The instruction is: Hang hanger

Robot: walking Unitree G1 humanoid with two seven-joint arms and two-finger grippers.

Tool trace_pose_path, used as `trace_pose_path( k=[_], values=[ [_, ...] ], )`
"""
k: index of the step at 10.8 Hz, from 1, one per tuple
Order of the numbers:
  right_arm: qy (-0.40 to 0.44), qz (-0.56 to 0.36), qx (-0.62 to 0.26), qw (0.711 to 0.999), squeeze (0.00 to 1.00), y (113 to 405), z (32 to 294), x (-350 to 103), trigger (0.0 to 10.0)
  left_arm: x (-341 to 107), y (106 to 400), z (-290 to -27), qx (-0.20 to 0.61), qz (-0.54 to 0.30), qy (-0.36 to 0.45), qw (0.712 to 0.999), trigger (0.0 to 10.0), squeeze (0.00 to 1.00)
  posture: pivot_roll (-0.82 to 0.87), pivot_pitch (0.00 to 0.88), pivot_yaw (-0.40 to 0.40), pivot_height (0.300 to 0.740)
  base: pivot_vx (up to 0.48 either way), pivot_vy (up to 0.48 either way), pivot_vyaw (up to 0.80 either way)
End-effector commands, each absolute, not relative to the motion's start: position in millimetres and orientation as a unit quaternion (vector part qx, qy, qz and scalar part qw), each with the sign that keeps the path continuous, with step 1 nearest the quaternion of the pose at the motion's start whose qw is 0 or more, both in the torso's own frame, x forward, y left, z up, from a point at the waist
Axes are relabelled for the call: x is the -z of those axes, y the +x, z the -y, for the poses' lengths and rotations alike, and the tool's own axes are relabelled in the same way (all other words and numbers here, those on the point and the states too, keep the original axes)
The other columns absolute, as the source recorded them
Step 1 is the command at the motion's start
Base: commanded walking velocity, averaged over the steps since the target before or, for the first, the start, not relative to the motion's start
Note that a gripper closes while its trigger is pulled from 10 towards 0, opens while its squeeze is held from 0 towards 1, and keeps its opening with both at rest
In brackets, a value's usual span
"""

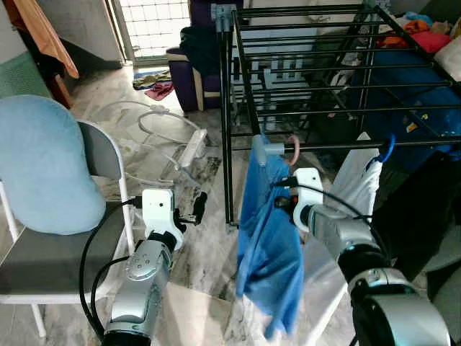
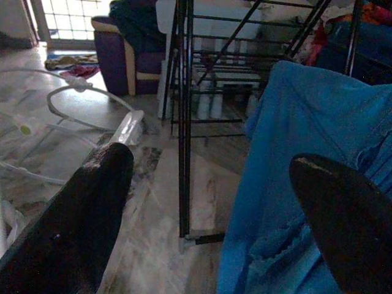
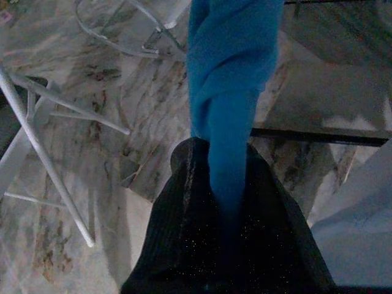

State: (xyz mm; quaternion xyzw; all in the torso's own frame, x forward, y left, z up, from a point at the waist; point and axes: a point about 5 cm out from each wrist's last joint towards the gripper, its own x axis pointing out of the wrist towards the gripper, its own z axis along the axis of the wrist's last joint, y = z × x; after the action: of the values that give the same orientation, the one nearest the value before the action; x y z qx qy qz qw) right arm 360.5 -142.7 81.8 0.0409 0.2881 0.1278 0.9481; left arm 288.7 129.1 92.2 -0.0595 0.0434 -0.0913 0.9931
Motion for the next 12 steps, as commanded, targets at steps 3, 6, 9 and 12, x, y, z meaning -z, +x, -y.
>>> trace_pose_path(
  k=[3, 6, 9, 12],
  values=[
    [0.034, -0.292, -0.094, 0.951, 0.00, 359.5, 154.9, -77.5, 10.0, -96.9, 289.2, -130.0, 0.093, -0.041, -0.051, 0.994, 10.0, 0.00, -0.03, 0.045, 0.024, 0.740, 0.000, 0.000, 0.00],
    [0.031, -0.295, -0.086, 0.951, 1.00, 355.4, 157.6, -71.3, 10.0, -96.2, 290.7, -126.4, 0.100, -0.047, -0.051, 0.993, 10.0, 0.00, -0.04, 0.046, 0.031, 0.740, 0.000, 0.000, 0.00],
    [0.013, -0.256, -0.088, 0.963, 1.00, 359.4, 157.7, -80.2, 10.0, -96.3, 290.0, -125.3, 0.100, -0.046, -0.053, 0.992, 10.0, 0.00, -0.04, 0.046, 0.029, 0.740, 0.000, 0.000, 0.00],
    [-0.035, -0.173, -0.086, 0.981, 1.00, 359.0, 152.8, -95.3, 10.0, -96.3, 290.4, -123.6, 0.096, -0.047, -0.061, 0.992, 10.0, 0.00, -0.04, 0.043, 0.027, 0.740, 0.000, 0.000, 0.00]
  ],
)
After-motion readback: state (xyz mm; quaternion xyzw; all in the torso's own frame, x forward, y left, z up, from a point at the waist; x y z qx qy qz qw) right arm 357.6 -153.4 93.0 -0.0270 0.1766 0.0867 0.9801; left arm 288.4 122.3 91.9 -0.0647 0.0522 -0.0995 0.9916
